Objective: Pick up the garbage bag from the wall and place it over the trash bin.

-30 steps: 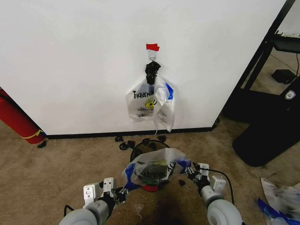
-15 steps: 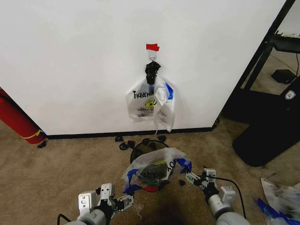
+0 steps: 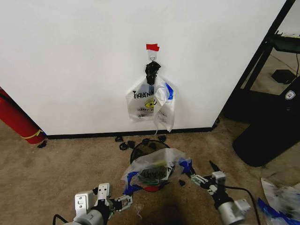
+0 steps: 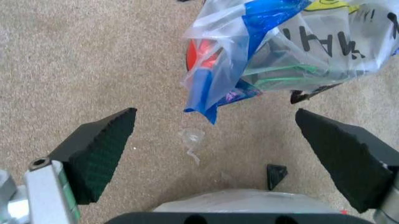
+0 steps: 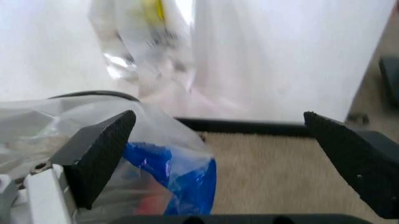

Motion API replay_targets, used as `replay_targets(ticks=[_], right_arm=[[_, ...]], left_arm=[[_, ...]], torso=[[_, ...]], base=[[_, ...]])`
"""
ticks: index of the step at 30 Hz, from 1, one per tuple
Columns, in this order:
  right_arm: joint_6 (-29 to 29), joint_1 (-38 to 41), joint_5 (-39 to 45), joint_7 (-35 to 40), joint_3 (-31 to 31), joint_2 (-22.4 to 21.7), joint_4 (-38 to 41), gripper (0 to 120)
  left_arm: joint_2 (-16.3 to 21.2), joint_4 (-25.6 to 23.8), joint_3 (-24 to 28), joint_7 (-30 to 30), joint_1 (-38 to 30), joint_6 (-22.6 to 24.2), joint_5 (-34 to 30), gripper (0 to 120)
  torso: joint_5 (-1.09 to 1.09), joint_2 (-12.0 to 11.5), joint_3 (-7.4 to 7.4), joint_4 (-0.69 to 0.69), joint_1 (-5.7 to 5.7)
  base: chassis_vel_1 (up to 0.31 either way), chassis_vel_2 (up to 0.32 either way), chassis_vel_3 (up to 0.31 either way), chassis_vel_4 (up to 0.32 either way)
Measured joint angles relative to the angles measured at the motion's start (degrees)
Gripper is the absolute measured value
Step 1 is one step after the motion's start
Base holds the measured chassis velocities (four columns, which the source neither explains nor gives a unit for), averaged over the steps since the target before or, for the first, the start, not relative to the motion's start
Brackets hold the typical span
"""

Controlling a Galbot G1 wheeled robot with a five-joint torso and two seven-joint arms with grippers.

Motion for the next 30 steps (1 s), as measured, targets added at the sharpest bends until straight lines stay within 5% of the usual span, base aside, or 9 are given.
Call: replay_targets(ticks=[3, 6, 11, 13, 15, 21, 30], right_arm=[[3.2, -0.8, -0.7, -3.4, 2.0, 0.5, -0.6, 100], [12.5, -1.0, -0.5, -7.0, 5.1, 2.8, -1.5, 100], [14.2, 2.1, -0.1, -3.6, 4.3, 3.0, -0.6, 100], [15.0, 1.8, 0.6, -2.8, 4.8, 3.5, 1.1, 100], [15.7, 0.3, 1.2, -1.9, 6.2, 4.3, 3.3, 100], [15.4, -3.5, -0.1, 2.6, 7.4, 5.0, 6.1, 100], [15.9, -9.3, -1.3, 6.3, 7.8, 7.9, 10.1, 100]], left_arm=[[0.3, 0.0, 0.0, 0.1, -0.9, 0.1, -0.1, 100], [1.5, 0.1, -0.2, 5.6, -7.6, -1.6, 0.1, 100], [1.6, 0.1, -4.2, 10.3, -9.4, -1.5, -2.4, 100], [2.7, 1.1, -4.3, 13.8, -13.6, -1.3, -4.4, 100], [4.9, 5.2, -2.4, 19.1, -20.0, -1.3, -4.5, 100], [7.7, 14.7, 3.5, 28.8, -31.3, -4.0, 2.8, 100], [6.4, 29.1, 18.8, 41.0, -46.5, -7.8, 19.8, 100]], torso=[[0.0, 0.0, 0.0, 0.02, 0.0], [0.0, 0.0, 0.0, -0.03, 0.0], [0.02, 0.0, 0.01, 0.1, 0.0], [-0.01, 0.0, 0.01, 0.05, 0.0], [0.0, 0.0, 0.01, -0.04, 0.0], [-0.01, 0.0, 0.01, 0.03, 0.0], [-0.02, 0.0, 0.01, 0.02, 0.01]], base=[[0.0, 0.0, 0.0, 0.0], [0.0, 0.0, 0.0, 0.0], [0.0, 0.0, 0.0, 0.0], [0.0, 0.0, 0.0, 0.0], [0.0, 0.0, 0.0, 0.0], [0.0, 0.0, 0.0, 0.0], [0.0, 0.0, 0.0, 0.0]])
